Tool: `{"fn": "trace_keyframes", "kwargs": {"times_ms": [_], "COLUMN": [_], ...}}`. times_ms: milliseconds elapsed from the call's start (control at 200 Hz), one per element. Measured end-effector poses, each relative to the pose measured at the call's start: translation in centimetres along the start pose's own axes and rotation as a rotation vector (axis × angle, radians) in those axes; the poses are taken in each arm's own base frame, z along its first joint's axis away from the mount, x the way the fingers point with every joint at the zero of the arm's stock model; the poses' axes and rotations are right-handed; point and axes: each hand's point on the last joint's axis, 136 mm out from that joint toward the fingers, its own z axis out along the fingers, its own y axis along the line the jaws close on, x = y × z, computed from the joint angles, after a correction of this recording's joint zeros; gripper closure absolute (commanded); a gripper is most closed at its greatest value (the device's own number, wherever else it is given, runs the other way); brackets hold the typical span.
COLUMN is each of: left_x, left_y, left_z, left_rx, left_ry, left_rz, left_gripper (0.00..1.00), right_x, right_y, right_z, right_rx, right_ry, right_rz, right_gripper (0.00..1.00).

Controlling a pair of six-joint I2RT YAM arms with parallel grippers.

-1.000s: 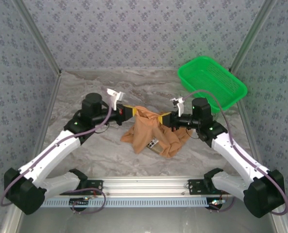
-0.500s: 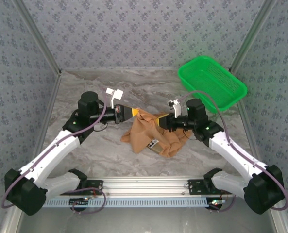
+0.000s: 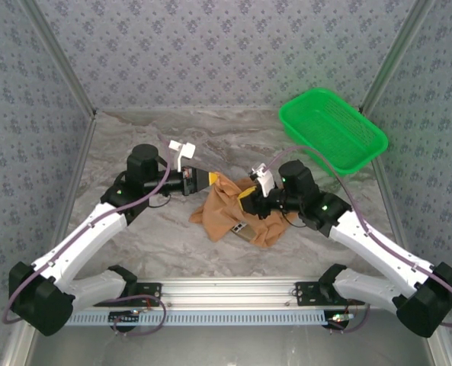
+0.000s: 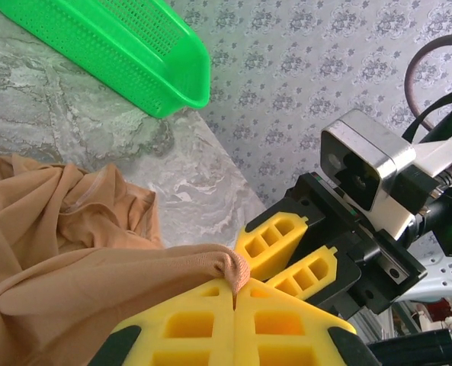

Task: Fold the inside-out t-shirt

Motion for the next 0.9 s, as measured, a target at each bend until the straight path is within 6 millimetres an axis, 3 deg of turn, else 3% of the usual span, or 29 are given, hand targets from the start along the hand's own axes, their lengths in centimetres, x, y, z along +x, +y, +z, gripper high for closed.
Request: {"fn": "trace_keyframes", "kwargs": {"times_ms": [210,595,899], "left_x": [-0.1,0.1,0.2], "left_y": [0.0,0.0,0.0], "left_z": [0.0,0.0,0.0], "left_rx": [-0.003,-0.007,-0.007], "left_ry": [-0.001,0.007,0.010], "left_rz": [0.012,0.014,0.025], "left_gripper": [1.00,1.00,1.00], "right_x": [0.0,-1.0,-1.2], "right_y": [0.8,-1.3,-2.0], "right_z": [1.5,3.2,3.8], "right_rx": [-0.025,0.074,0.101], "right_ry": [0.029,0.030,0.036], "right_rz": [-0.019,-0.004,0.007], "right_gripper": [0.75,0.64,0.64]}}
